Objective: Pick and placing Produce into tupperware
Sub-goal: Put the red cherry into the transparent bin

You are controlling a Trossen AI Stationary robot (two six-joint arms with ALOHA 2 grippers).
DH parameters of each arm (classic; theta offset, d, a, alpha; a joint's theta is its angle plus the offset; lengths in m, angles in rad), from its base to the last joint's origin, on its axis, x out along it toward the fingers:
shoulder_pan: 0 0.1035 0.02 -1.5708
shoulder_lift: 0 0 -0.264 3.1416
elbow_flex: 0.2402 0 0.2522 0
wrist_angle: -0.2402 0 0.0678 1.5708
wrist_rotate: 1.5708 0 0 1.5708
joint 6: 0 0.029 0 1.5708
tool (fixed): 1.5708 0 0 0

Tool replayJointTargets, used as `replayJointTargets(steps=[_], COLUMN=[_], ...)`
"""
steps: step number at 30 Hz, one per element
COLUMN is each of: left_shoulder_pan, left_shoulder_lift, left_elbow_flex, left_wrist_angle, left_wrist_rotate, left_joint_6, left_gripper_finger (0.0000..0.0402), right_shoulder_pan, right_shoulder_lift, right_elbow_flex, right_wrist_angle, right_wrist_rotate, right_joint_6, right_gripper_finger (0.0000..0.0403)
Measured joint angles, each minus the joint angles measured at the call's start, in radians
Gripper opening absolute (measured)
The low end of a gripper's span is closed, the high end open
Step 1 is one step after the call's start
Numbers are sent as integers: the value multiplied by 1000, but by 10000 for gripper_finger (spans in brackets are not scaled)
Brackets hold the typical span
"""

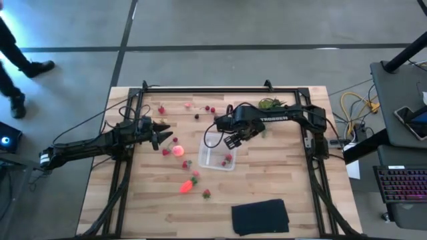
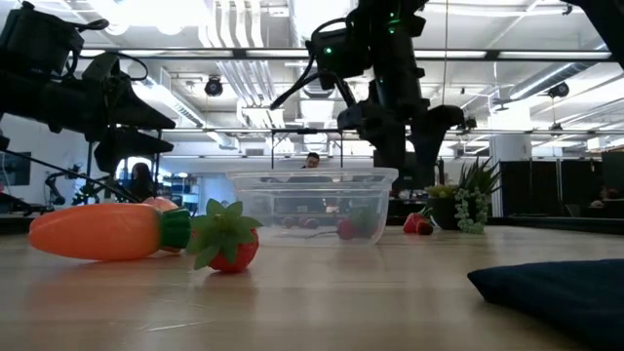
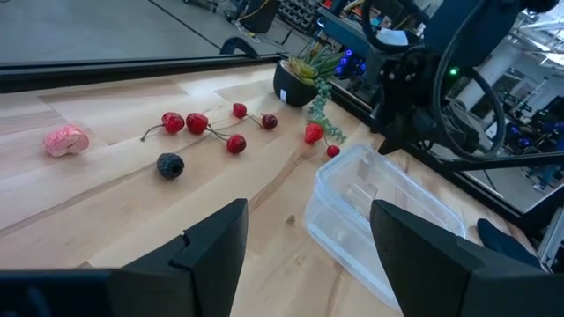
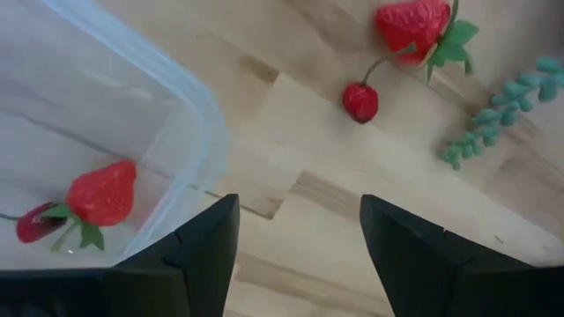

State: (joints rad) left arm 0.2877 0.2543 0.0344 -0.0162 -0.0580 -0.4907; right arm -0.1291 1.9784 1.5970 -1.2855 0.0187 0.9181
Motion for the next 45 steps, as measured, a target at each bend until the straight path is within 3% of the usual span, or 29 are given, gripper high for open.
replayJointTargets(steps=[6,25,34,45], left_shoulder_pan=[0,0,0,0], left_shoulder_lift=[0,0,0,0], left_elbow_flex=[0,0,0,0], left_wrist_angle=[0,-1,-1,-1], left_wrist_rotate=[-49,-55,-56,-63], left_joint_6=[-1,0,0,0], left_gripper_finger=[226,226,226,226], right_shoulder_pan=[0,-12,-75,-153], right_shoulder_lift=[-15,-16,-16,-15], right_elbow_flex=[0,-135,-176,-254], right_wrist_angle=[1,116,133,278], right_wrist_rotate=[11,0,-10,-66], right_joint_6=[20,54,133,147], right_gripper_finger=[228,228,228,228])
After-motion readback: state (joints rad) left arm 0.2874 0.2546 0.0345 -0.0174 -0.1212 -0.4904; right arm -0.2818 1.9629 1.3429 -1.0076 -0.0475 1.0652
